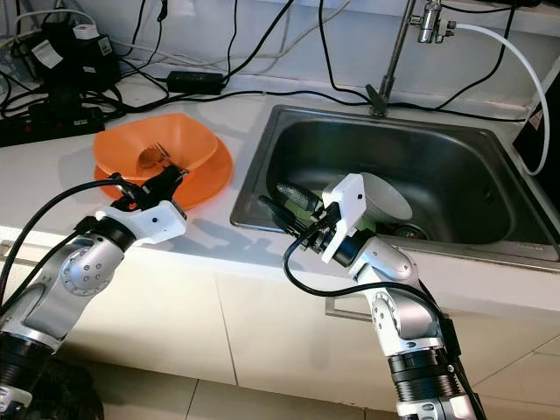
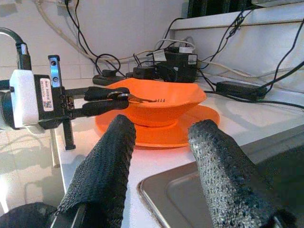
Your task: Kitchen organization
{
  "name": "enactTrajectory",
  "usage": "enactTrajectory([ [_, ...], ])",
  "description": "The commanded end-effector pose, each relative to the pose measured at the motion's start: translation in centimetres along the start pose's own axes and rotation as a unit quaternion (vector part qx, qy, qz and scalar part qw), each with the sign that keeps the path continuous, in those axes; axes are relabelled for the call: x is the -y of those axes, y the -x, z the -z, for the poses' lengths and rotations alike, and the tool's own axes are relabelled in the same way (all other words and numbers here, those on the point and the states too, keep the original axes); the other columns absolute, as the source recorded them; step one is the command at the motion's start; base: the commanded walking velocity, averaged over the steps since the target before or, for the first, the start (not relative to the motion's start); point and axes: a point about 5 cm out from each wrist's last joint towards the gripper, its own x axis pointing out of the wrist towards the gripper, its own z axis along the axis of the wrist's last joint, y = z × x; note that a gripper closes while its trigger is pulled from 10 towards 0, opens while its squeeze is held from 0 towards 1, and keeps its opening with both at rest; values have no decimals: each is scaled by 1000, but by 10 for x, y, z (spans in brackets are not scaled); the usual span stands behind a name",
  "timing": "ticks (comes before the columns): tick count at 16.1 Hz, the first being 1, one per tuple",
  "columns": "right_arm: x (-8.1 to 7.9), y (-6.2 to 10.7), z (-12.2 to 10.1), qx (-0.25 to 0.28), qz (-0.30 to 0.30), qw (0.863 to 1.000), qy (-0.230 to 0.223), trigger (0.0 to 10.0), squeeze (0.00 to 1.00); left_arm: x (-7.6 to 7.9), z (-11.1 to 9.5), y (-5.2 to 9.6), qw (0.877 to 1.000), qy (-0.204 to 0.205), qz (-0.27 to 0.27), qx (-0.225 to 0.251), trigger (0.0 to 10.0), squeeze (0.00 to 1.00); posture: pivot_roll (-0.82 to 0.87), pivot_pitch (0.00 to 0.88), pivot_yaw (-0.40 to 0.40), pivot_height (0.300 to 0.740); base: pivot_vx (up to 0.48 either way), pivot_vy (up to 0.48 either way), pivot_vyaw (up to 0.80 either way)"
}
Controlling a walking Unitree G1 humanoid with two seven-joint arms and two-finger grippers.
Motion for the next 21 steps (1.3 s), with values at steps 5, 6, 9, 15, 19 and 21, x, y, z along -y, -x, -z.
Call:
enactTrajectory([
  [5,1,1,-1,-1,4,1000,7,10000,0,-20,-29,-5,998,3,-29,62,10000,0,71,38,-25,740,0,0,0],
  [6,1,1,-1,-2,4,1000,7,10000,0,-20,-30,-5,997,4,-30,64,10000,0,71,38,-25,740,0,0,0],
  [9,1,1,-1,-1,3,1000,7,10000,0,-26,-34,-6,997,-1,-36,70,10000,0,74,35,-25,740,0,0,0],
  [15,1,1,-1,-3,4,1000,8,10000,0,-20,-27,-5,999,14,-24,40,10000,0,71,38,-25,740,0,0,0],
  [19,1,2,-1,-4,4,1000,8,10000,0,-18,-27,-4,999,15,-24,34,10000,137,70,41,-27,740,0,0,0],
  [21,1,2,0,-5,4,1000,8,10000,0,-18,-27,-4,999,12,-24,30,10000,0,70,41,-28,740,0,0,0],
])
